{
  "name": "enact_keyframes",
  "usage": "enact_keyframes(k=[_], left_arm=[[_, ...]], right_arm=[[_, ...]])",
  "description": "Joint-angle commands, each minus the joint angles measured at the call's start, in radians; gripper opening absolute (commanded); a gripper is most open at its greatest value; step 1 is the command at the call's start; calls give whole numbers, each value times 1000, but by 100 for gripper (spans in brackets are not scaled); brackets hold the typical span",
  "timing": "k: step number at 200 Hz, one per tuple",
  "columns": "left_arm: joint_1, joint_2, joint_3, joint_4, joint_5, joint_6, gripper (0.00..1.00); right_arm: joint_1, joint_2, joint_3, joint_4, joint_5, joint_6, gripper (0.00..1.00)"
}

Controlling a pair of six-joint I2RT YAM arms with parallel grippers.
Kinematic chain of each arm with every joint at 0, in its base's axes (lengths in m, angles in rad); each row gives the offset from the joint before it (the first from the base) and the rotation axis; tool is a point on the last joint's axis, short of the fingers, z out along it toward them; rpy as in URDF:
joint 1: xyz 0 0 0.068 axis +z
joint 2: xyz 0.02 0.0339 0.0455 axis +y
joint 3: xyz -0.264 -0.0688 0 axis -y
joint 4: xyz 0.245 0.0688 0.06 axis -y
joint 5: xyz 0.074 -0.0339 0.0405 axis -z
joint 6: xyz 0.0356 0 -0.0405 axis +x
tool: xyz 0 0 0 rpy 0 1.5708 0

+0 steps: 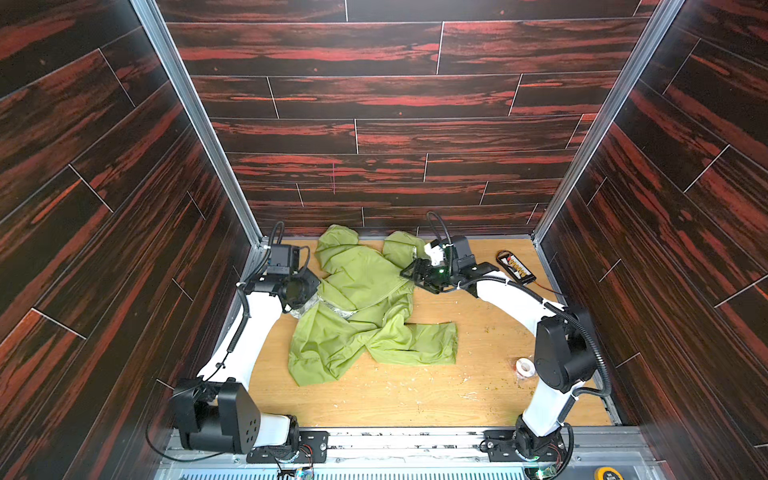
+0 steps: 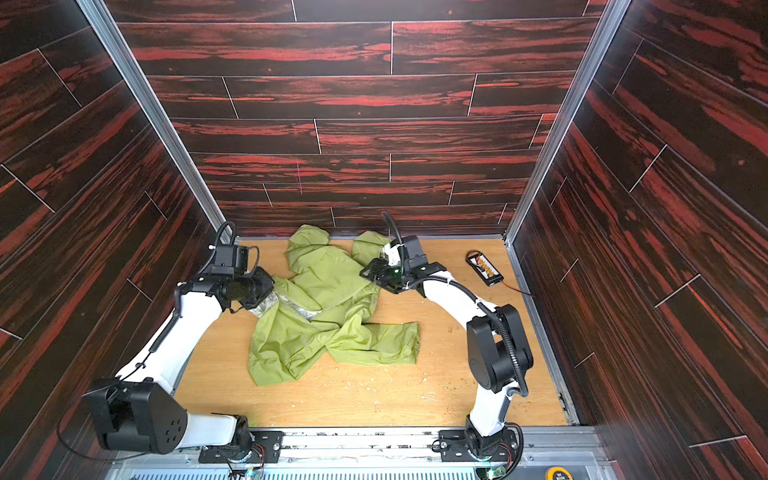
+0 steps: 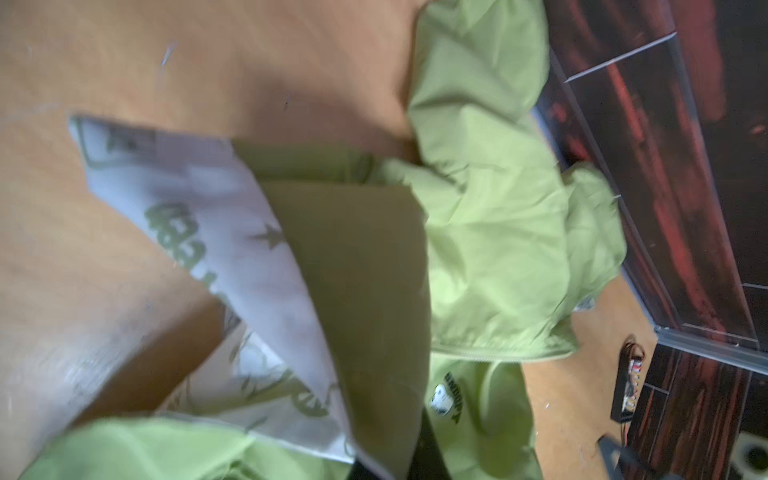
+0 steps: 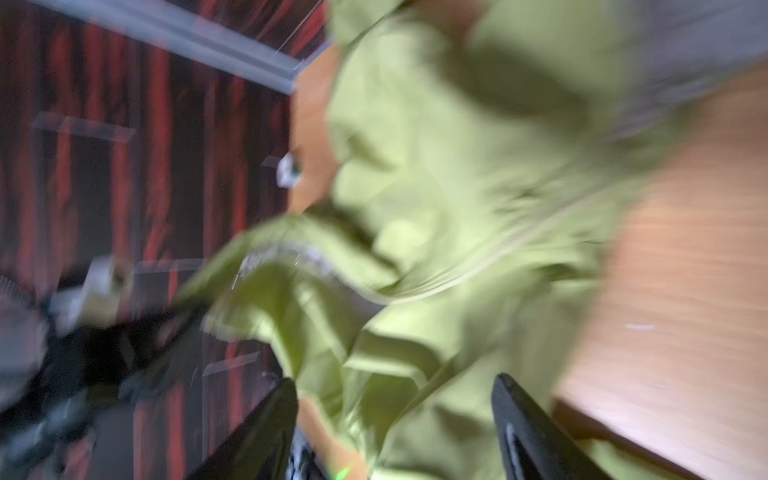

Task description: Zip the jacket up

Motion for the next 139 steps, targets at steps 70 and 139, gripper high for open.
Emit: enact_keyframes(k=[70,139], left_arm=[[1,-45,-99,-33,136,-14,0],[1,-29,-109,5,160,-60,0]], right_arm=[[-101,431,424,-168,56,149,80],[-97,555,463,-154,20,180,81]])
